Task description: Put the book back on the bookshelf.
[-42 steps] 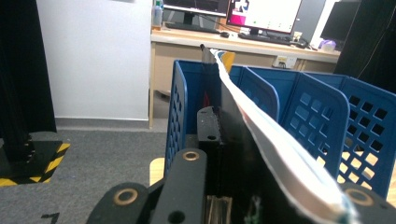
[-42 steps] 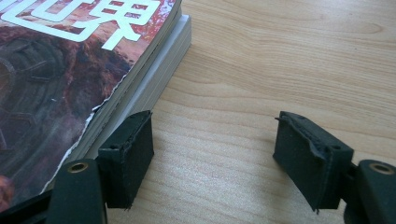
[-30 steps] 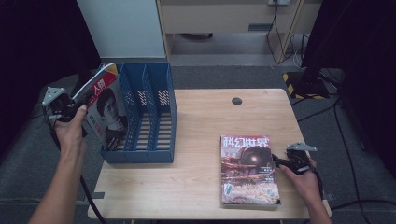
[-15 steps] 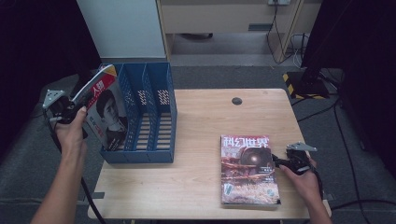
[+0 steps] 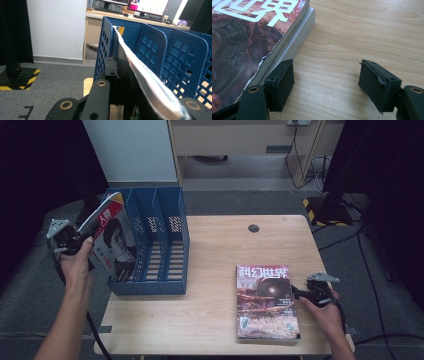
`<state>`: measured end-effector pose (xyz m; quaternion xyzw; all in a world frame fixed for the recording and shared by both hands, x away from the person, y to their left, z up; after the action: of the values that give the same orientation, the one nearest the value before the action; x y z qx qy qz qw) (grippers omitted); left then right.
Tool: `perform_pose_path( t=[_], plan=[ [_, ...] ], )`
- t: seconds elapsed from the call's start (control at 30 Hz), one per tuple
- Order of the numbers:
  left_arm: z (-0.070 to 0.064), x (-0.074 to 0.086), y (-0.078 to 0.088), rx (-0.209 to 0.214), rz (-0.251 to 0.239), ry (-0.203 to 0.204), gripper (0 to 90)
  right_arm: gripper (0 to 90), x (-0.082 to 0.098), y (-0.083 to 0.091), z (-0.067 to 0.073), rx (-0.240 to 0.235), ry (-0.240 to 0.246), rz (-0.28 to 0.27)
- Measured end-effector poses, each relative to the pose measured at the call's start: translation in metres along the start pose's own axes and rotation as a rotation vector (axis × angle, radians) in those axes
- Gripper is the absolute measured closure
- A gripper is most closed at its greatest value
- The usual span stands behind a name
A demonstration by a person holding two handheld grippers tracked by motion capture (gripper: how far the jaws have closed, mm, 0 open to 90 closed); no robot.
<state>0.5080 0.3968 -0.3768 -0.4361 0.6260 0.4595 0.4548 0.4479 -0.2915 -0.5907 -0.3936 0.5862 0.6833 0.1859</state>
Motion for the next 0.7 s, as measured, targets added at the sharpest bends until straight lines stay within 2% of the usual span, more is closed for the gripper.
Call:
perform_pose_path(
  t=[0.23, 0.47, 0.7],
  plan=[
    [-0.0019, 0.0042, 0.0026, -0.007, 0.034, -0.053, 84.4, 27.9, 0.0, 0.0, 0.0001, -0.001, 0.001, 0.0],
    [-0.0018, 0.004, 0.005, 0.005, 0.024, -0.04, 82.6, 27.7, 0.0, 0.0, 0.0002, -0.001, 0.001, 0.0],
    [-0.0025, 0.0046, 0.0073, 0.011, 0.034, -0.048, 73.5, 27.5, -0.0001, -0.0002, 0.0001, -0.002, 0.004, -0.001]
  ],
)
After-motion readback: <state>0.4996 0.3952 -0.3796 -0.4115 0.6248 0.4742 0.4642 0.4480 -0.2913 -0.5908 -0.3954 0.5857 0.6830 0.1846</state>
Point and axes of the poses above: each handheld gripper's, and its own axes: y roughly backward along the jaws, x roughly out of its underside, z roughly to its left, the point moved 8 cm from there along -y, roughly forward along the jaws, and after that the axes turned 1 degree about -z, right-handed, at the moved point
